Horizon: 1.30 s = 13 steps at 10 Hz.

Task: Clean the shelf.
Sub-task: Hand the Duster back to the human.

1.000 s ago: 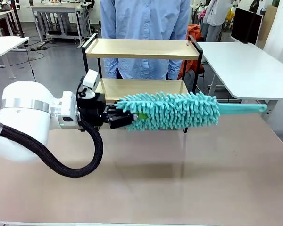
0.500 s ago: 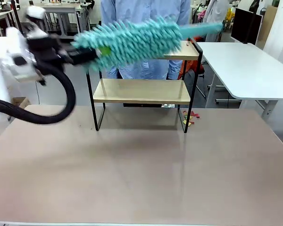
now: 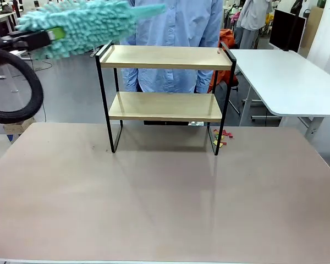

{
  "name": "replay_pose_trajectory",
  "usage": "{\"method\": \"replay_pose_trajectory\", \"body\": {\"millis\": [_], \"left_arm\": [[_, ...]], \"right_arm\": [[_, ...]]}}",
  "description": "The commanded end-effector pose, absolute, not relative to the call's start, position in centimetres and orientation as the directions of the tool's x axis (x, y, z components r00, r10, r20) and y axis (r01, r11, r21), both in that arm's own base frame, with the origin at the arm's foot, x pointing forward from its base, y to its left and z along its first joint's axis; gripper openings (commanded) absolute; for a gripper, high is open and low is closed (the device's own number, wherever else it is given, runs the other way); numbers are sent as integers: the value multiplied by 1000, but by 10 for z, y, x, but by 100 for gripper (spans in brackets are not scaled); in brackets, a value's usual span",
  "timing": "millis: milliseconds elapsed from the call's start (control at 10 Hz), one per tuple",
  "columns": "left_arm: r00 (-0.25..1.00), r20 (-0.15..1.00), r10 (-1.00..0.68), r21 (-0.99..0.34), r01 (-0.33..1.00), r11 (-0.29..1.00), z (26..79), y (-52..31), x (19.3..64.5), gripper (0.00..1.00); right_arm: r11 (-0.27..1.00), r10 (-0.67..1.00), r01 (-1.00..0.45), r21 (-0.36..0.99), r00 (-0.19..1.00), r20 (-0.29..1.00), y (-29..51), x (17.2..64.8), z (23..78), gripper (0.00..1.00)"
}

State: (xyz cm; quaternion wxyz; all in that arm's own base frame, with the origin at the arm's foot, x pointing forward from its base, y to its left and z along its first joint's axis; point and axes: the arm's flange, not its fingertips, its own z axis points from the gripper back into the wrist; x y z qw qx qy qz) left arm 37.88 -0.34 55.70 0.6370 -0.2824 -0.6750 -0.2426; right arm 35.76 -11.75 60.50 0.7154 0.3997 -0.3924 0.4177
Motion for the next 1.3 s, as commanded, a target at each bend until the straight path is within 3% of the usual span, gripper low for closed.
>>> {"method": "replay_pose_trajectory", "body": {"millis": [0,200,700,1200], "left_arm": [[-16,997,71,-54,496,867,560,18,357,18],[4,1000,28,-27,296,955,553,45,343,18],[21,1000,-19,17,88,996,515,56,340,18],[163,986,38,-57,116,992,425,32,329,18]], "right_arm": [[321,268,-919,231,322,908,-118,359,607,100],[321,268,-919,231,322,908,-118,359,607,100],[321,268,-919,231,322,908,-118,359,607,100],[321,268,-919,231,322,908,-118,359,607,100]]}}
